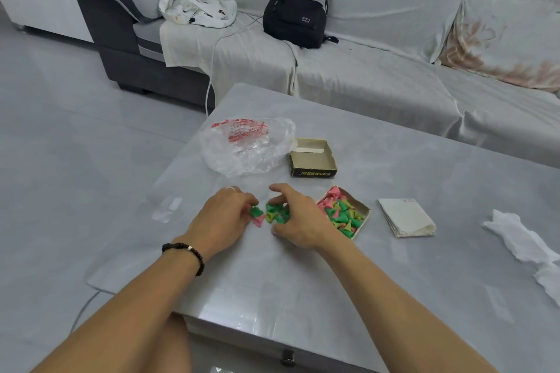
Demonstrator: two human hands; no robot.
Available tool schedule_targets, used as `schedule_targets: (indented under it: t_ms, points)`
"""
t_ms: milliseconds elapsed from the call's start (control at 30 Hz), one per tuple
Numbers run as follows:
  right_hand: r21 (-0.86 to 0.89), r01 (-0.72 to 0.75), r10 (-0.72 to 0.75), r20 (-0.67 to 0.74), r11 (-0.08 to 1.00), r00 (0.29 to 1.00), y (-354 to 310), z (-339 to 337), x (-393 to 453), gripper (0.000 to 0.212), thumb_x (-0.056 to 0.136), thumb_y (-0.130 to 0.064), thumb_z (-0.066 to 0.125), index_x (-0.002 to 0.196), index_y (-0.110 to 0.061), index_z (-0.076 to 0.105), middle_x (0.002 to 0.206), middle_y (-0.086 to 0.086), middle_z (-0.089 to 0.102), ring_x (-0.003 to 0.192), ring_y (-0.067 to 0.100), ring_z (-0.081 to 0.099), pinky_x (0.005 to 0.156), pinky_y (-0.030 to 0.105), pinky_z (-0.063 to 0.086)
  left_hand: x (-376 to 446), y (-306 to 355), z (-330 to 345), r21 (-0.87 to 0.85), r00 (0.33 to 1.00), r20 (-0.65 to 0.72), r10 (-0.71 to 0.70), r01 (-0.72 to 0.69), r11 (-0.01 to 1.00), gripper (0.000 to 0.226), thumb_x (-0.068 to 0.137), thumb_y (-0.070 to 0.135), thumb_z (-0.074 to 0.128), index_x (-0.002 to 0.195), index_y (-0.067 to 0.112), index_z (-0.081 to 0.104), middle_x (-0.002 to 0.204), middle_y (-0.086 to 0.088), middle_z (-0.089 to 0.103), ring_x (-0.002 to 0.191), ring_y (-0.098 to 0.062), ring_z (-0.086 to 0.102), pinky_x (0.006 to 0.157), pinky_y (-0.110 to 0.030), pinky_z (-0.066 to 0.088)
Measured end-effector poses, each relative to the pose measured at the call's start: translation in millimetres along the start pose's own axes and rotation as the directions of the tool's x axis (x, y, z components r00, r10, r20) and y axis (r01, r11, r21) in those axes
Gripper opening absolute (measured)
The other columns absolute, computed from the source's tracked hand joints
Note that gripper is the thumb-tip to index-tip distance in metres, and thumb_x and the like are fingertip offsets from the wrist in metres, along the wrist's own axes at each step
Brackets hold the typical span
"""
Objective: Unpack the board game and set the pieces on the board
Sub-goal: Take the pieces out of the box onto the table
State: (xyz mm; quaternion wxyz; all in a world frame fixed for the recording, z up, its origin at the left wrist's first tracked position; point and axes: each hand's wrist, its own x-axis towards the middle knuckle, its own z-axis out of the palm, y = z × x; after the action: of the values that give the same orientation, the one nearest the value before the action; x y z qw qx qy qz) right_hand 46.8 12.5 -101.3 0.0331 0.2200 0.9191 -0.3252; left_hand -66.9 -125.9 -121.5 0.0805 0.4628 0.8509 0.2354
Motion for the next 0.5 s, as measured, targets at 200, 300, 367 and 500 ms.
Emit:
schedule_targets:
  t_ms: [200, 300, 367, 500]
  points:
    - [-0.007, 0.058, -0.058, -0.154, 0.998, 0.986, 7, -27, -21, 0.07, 0.084, -0.025, 0.069, 0.145, -0.029, 0.035, 0.133, -0.008, 0.052, 0.107, 0.011, 0.053, 0.091, 0.025, 0.045, -2, 16, -12, -0.011, 0.997, 0.073, 0.025, -0.024, 1.0, 0.056, 0.084, 0.024, 0.058, 0.139, 0.027, 0.045, 0.136, 0.008, 0.041, 0.116, -0.01, 0.045, 0.093, -0.022, 0.038]
    - [0.002, -0.015, 0.015, -0.291, 1.0, 0.957, 30, -53, -31, 0.049, 0.087, -0.024, 0.064, 0.134, -0.024, 0.052, 0.125, -0.005, 0.059, 0.098, 0.011, 0.058, 0.088, 0.023, 0.045, 4, 40, -16, -0.041, 0.999, 0.022, 0.038, -0.037, 0.998, 0.057, 0.086, 0.036, 0.058, 0.14, 0.028, 0.042, 0.138, 0.01, 0.037, 0.103, -0.007, 0.045, 0.092, -0.023, 0.04]
    - [-0.073, -0.106, 0.078, -0.315, 0.992, 0.946, 51, -69, -37, 0.039, 0.087, -0.022, 0.062, 0.125, -0.021, 0.06, 0.12, -0.001, 0.063, 0.102, 0.013, 0.059, 0.089, 0.025, 0.046, 14, 62, -10, -0.043, 0.995, 0.006, 0.1, -0.1, 0.994, 0.049, 0.091, 0.038, 0.053, 0.138, 0.028, 0.044, 0.135, 0.009, 0.042, 0.107, -0.009, 0.047, 0.094, -0.027, 0.042]
    - [-0.222, -0.177, 0.144, -0.157, 0.959, 0.977, 77, -84, -45, 0.038, 0.082, -0.034, 0.07, 0.118, -0.02, 0.065, 0.109, 0.005, 0.063, 0.1, 0.019, 0.061, 0.085, 0.031, 0.049, 37, 107, 19, 0.031, 0.967, 0.124, 0.224, -0.229, 0.973, 0.04, 0.092, 0.039, 0.051, 0.131, 0.03, 0.049, 0.122, 0.006, 0.053, 0.109, -0.015, 0.052, 0.088, -0.034, 0.047]
